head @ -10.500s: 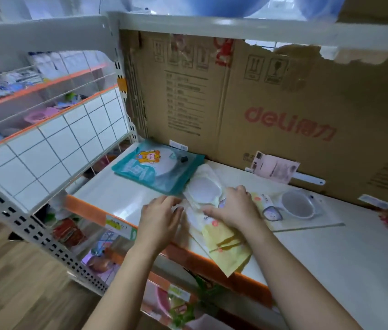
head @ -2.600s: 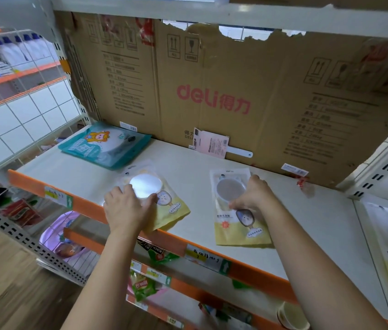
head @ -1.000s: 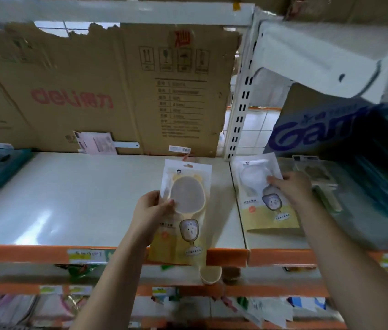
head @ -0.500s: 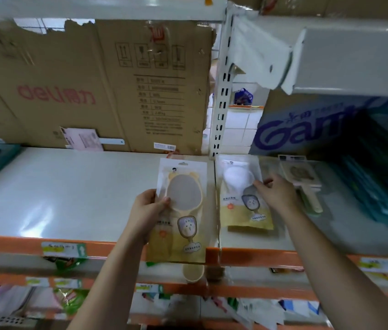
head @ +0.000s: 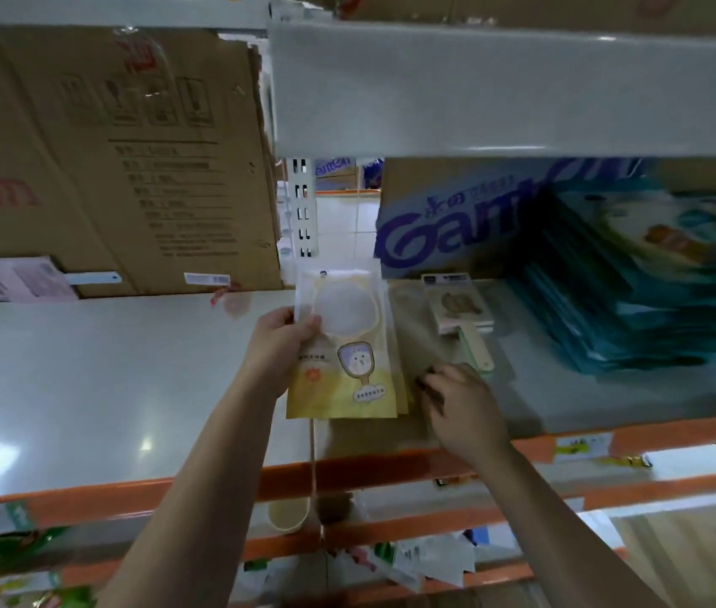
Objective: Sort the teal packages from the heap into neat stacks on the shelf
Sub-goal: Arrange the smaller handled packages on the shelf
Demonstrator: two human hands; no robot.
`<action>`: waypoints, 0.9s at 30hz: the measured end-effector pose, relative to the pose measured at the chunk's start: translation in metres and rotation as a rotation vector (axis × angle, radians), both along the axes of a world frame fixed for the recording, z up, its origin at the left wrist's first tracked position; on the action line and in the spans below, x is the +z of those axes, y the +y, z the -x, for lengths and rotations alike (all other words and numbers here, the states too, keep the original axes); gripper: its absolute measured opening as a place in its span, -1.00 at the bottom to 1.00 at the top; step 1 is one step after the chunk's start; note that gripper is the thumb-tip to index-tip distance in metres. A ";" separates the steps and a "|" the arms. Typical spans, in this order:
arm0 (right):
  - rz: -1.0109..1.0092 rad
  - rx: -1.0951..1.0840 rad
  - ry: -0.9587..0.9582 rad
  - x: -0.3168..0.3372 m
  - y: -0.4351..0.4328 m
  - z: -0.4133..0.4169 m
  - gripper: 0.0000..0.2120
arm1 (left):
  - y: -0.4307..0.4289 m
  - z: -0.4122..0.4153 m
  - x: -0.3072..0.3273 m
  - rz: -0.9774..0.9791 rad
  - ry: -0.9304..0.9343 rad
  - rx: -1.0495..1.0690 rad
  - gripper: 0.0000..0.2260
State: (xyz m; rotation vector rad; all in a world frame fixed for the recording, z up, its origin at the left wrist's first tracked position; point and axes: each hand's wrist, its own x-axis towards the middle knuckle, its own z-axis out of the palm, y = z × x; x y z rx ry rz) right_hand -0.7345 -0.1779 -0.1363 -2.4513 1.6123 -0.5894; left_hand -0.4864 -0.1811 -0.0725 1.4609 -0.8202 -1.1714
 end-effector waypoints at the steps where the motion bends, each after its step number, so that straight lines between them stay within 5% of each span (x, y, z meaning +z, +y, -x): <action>1: 0.026 -0.004 -0.011 -0.001 0.001 0.000 -0.79 | -0.007 0.005 -0.004 -0.008 -0.034 -0.006 -0.91; 9: 0.088 -0.040 -0.136 -0.005 0.006 0.001 -0.82 | -0.027 0.025 -0.035 0.003 -0.517 0.155 -0.78; 16: 0.072 -0.058 -0.143 -0.005 0.006 0.001 -0.78 | -0.022 0.025 -0.042 0.034 -0.689 0.148 -0.76; 27: 0.060 -0.055 -0.143 -0.004 0.007 0.001 -0.85 | -0.021 0.014 -0.040 0.033 -0.717 0.126 -0.73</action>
